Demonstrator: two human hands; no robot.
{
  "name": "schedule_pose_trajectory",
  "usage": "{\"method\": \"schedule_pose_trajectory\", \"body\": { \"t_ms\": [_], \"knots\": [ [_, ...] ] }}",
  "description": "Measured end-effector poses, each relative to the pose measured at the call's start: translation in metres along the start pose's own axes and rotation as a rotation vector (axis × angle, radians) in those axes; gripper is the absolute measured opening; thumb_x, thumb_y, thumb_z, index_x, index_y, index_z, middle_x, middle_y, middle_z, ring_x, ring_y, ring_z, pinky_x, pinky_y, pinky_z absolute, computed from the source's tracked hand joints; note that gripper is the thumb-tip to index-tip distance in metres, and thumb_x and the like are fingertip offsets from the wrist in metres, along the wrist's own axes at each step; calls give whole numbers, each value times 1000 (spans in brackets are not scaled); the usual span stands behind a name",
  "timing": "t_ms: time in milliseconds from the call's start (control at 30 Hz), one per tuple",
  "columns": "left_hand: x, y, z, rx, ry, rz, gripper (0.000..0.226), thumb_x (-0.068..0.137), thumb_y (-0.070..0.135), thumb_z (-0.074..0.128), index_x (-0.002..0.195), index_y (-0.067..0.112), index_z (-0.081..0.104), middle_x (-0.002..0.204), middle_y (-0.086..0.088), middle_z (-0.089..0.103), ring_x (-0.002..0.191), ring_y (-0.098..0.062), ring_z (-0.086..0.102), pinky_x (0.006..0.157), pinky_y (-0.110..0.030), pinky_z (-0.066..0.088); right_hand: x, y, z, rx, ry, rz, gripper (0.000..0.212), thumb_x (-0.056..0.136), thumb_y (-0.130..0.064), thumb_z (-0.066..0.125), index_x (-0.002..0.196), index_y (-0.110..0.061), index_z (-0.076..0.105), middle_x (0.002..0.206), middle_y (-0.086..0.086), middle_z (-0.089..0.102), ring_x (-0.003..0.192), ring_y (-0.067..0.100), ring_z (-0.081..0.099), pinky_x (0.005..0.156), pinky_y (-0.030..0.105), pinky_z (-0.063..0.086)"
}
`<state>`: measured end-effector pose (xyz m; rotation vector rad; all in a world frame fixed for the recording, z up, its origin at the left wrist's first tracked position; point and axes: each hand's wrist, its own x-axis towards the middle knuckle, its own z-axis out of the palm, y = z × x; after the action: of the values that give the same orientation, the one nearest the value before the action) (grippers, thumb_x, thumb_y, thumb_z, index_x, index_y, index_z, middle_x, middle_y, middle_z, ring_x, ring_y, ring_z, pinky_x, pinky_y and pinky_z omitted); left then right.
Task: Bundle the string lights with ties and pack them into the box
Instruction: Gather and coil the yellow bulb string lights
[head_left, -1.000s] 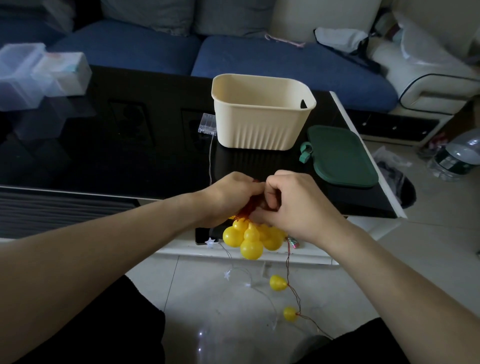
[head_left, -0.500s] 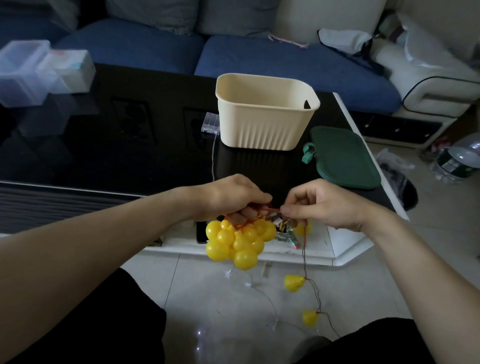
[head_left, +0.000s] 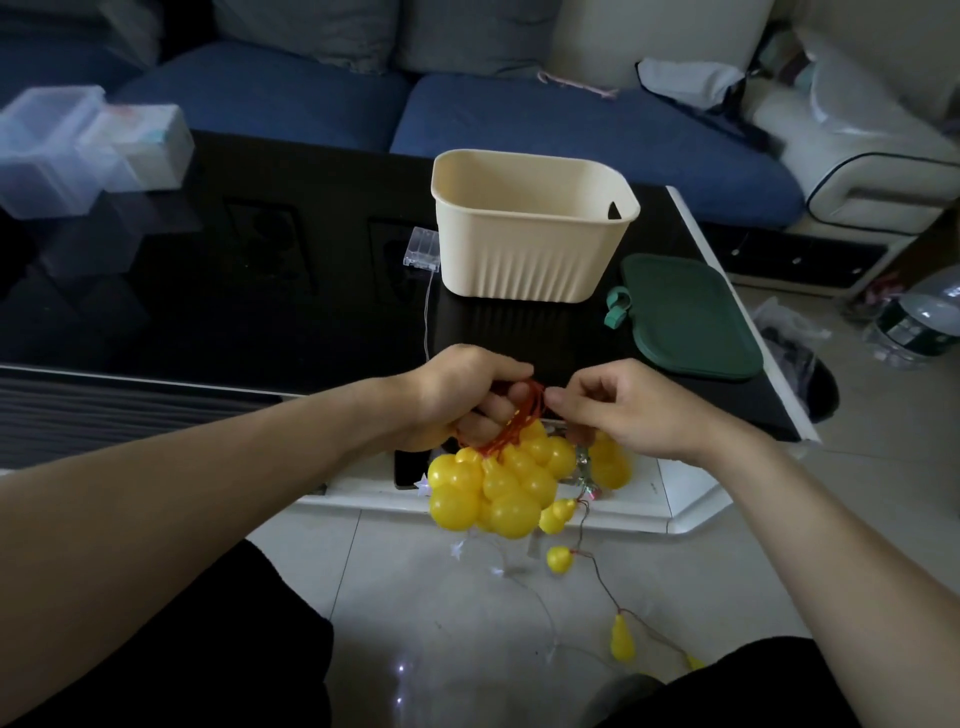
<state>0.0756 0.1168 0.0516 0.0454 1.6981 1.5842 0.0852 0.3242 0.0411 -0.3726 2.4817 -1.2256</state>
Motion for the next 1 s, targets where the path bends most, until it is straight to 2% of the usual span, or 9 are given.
{"method": "schedule_pose_trajectory", "body": {
  "t_ms": [100, 200, 300, 433, 533, 633, 700, 833, 1000],
  "knots": [
    [1, 1, 2, -59, 67, 36, 40, 104, 29, 39, 65, 18, 40, 51, 5, 25, 41, -8, 19, 40, -20, 15, 0, 0, -3, 69, -40, 84, 63, 82, -70, 49, 89, -13, 76, 89, 2, 77, 90, 22, 71, 88, 41, 54],
    [1, 2, 2, -122, 95, 72, 40, 102, 28, 40, 63, 20, 38, 50, 5, 24, 40, -9, 18, 40, -21, 13, 0, -1, -4, 116, -74, 169, 76, 84, -71, 39, 90, -4, 74, 87, 6, 75, 80, 20, 66, 81, 36, 51],
    [1, 5, -2, -191, 135, 103, 41, 101, 26, 40, 61, 21, 34, 48, 6, 24, 37, -8, 18, 36, -20, 13, -2, 1, -9, 134, -63, 263, 78, 91, -69, 32, 85, -2, 73, 80, 15, 70, 74, 22, 62, 74, 35, 49],
    [1, 9, -9, -236, 225, 140, 42, 101, 25, 39, 59, 21, 33, 48, 5, 23, 38, -9, 16, 35, -20, 14, -7, 7, -21, 80, -53, 363, 63, 105, -48, 35, 76, -4, 69, 66, 12, 65, 68, 28, 61, 70, 33, 50],
    [1, 8, -12, -233, 296, 136, 41, 101, 25, 41, 61, 18, 39, 49, 3, 28, 40, -11, 22, 36, -20, 20, -9, 9, -27, -16, 78, 317, 43, 104, -32, 50, 72, -8, 66, 55, 3, 60, 68, 24, 60, 62, 26, 47],
    [1, 6, -12, -251, 322, 112, 40, 102, 29, 42, 64, 16, 43, 50, 0, 37, 42, -14, 31, 38, -22, 29, -8, 8, -27, -70, 173, 198, 35, 101, -32, 57, 74, -12, 70, 52, -2, 56, 60, 16, 58, 73, 40, 54],
    [2, 7, -13, -259, 331, 109, 39, 102, 30, 43, 66, 16, 45, 53, -2, 42, 44, -16, 36, 41, -24, 34, -9, 3, -24, -47, 205, 128, 29, 100, -33, 60, 79, -16, 71, 52, -4, 54, 56, 15, 55, 72, 45, 56],
    [1, 8, -14, -230, 311, 123, 34, 102, 26, 44, 70, 13, 50, 58, -6, 55, 46, -19, 50, 49, -28, 41, -8, -10, -8, -140, 183, 21, 16, 96, -31, 65, 85, -21, 72, 59, -6, 61, 55, 8, 53, 59, 30, 44],
    [-2, 8, -7, -256, 255, 105, 30, 100, 18, 37, 77, 8, 53, 60, -9, 59, 48, -21, 55, 51, -28, 45, -5, -20, 12, -224, 126, -17, 11, 96, -28, 65, 87, -26, 71, 70, -7, 69, 61, 1, 60, 58, 22, 47]
  ]
}}
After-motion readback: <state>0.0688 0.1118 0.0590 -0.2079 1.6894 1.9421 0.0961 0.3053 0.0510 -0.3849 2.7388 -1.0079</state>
